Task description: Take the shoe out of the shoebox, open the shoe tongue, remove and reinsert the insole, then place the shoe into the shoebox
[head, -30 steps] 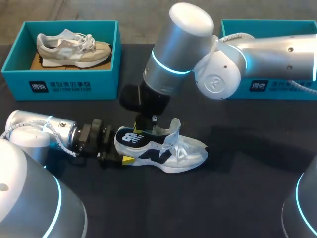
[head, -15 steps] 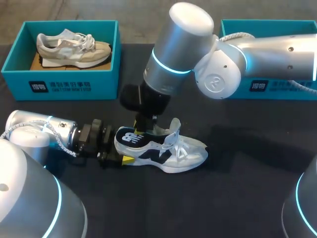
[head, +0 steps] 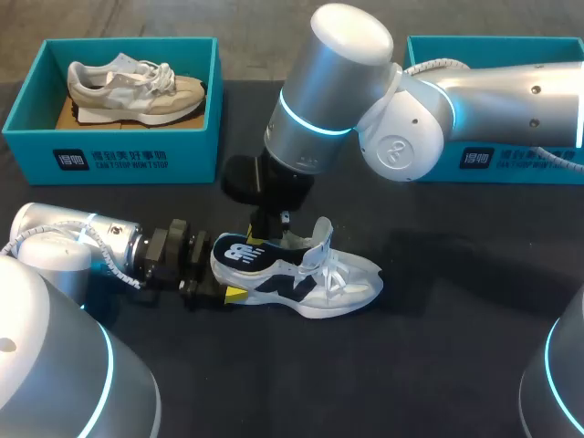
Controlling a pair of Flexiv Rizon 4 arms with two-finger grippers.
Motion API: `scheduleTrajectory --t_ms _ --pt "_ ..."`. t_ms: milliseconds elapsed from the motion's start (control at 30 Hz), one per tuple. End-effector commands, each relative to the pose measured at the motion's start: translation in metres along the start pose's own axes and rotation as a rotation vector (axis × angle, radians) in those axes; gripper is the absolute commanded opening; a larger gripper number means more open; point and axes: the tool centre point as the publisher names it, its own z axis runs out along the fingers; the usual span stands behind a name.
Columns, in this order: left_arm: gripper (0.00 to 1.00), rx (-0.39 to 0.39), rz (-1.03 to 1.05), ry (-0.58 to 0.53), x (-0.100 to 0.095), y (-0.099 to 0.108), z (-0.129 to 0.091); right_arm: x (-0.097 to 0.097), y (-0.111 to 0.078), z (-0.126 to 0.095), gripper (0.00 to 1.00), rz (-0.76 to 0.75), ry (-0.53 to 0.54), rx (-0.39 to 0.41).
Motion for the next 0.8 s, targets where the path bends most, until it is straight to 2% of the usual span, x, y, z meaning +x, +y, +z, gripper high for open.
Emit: scheduleTrajectory --t_ms 33,67,133,500,800 --pt "0.0 0.0 0.0 -0.003 -0.002 0.003 0.001 -0.001 0.001 0.002 0.3 -0.001 0.004 -0.002" --pt "0.0 0.0 0.0 -0.003 -0.002 0.003 0.001 -0.001 0.001 0.002 0.36 -0.001 0.004 -0.001" --pt "0.0 0.0 0.0 -0.003 -0.002 0.003 0.001 -0.001 0.001 0.002 0.37 -0.001 0.006 -0.001" --pt "0.0 0.0 0.0 -0.003 -0.002 0.003 0.001 -0.001 0.002 0.014 0.31 0.007 0.045 0.007" --pt "0.0 0.0 0.0 -0.003 -0.002 0.003 0.001 0.001 0.001 0.026 0.32 0.021 0.078 0.007"
